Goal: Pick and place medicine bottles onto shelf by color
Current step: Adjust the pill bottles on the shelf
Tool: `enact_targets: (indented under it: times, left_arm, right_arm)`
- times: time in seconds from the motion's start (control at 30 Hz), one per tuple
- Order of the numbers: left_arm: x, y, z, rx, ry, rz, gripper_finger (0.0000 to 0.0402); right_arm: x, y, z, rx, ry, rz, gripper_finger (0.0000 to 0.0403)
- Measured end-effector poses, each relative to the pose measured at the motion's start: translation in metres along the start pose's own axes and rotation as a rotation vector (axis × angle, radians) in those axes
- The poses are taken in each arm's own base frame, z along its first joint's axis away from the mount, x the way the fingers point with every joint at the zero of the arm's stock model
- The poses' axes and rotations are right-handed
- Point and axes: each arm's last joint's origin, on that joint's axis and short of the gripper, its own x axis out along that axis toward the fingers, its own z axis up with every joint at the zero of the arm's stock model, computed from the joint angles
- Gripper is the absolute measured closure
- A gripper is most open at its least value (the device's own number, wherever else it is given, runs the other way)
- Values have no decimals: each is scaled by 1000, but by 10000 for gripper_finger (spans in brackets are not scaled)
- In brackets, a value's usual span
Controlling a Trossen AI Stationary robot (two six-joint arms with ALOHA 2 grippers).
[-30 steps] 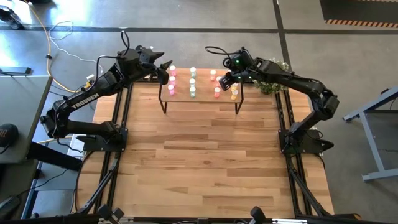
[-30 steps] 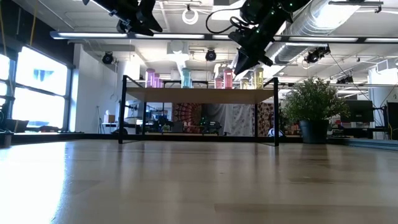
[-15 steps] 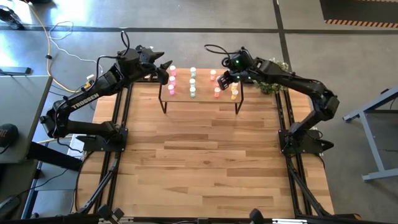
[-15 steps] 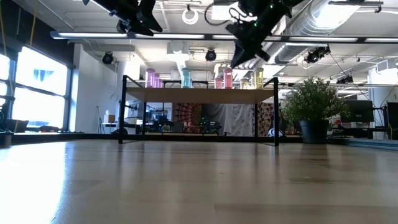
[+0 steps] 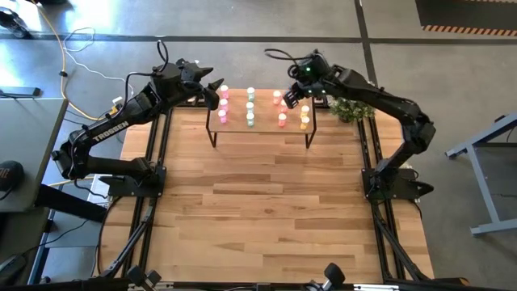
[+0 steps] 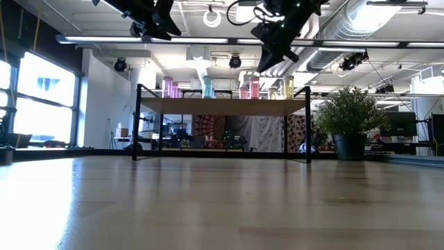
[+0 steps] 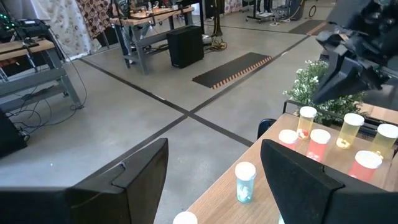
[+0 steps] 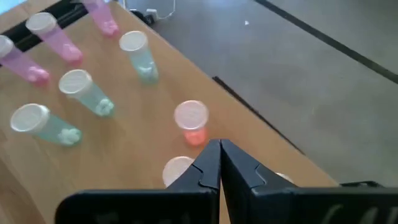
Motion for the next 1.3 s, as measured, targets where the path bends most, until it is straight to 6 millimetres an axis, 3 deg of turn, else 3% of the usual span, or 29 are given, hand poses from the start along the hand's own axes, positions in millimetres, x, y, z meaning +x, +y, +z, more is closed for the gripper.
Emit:
enact_targets:
  times: [0.17, 0.63, 1.03, 1.3]
  left_arm:
    - [0, 0, 0, 0, 0, 0, 157]
    - [0, 0, 0, 0, 1, 0, 157]
    - [0, -1, 0, 0, -1, -27, 157]
    - [0, -1, 0, 0, -1, -27, 157]
  right_arm:
    - [8, 6, -3, -5, 32, 15, 403]
    - [8, 3, -10, 28, 112, 41, 403]
    - [30, 4, -17, 21, 183, 29, 403]
    - [31, 4, -17, 21, 183, 32, 403]
